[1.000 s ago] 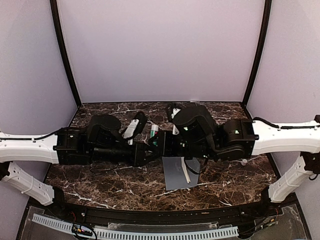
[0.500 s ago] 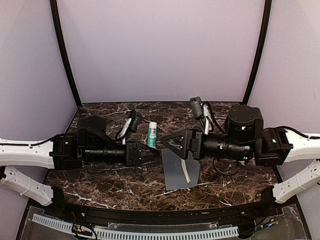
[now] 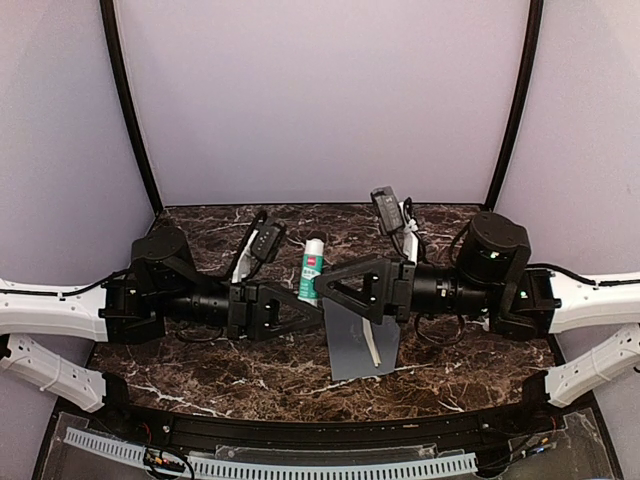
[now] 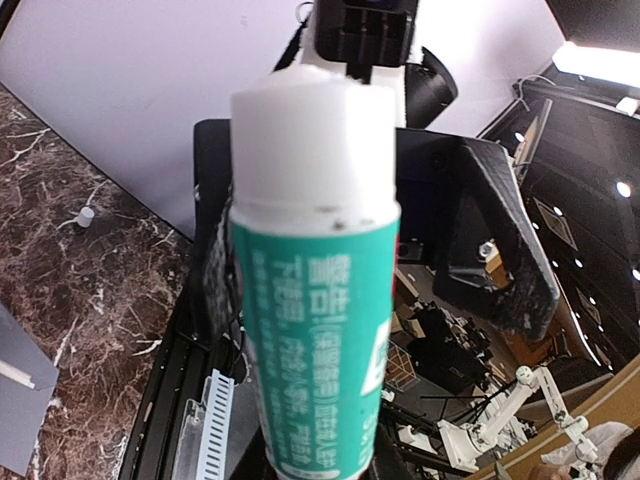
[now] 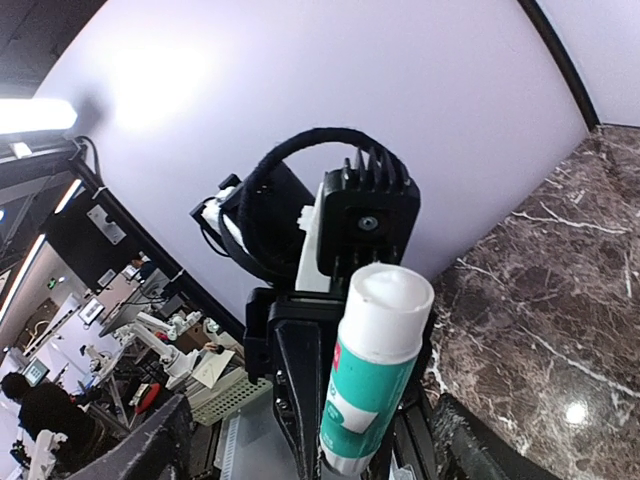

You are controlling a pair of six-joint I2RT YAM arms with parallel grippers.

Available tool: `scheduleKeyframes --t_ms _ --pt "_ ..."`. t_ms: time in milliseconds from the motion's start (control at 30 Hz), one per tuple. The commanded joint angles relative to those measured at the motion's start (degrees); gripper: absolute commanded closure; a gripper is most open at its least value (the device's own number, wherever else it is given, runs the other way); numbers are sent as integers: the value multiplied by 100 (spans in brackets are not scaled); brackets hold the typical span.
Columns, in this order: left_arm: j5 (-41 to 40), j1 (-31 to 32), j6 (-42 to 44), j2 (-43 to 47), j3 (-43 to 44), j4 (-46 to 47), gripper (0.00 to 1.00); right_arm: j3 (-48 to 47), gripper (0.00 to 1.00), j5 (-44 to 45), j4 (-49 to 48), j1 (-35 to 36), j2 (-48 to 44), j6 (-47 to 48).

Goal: Place the letter into the envelope and seal it
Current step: Unscrew the solid glue.

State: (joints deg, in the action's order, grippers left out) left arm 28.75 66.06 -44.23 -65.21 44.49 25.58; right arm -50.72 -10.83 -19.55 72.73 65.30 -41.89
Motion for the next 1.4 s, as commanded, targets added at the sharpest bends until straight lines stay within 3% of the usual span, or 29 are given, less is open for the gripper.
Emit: scheduleKeyframes --t_ms 0,167,367,567,700,1100,1367 --pt "596 -14 -143 88 -79 697 100 -67 27 -597 -951 -24 159 4" --pt "770 -14 -249 25 -70 848 100 -106 43 -639 -1062 -25 323 -102" --pt "817 -14 -277 0 -90 878 100 -114 55 -759 -1392 -22 490 -252" --pt "581 -14 -214 2 -89 757 100 -87 86 -719 -1395 -22 501 -272" --pt "246 -14 -112 120 -114 495 100 19 98 -626 -1358 -22 433 -289" --pt "-1395 -14 64 616 -262 -903 100 -172 100 103 -214 -18 466 -196" --pt "-2580 -14 152 450 60 -2242 100 -962 100 1047 1438 36 1086 -423"
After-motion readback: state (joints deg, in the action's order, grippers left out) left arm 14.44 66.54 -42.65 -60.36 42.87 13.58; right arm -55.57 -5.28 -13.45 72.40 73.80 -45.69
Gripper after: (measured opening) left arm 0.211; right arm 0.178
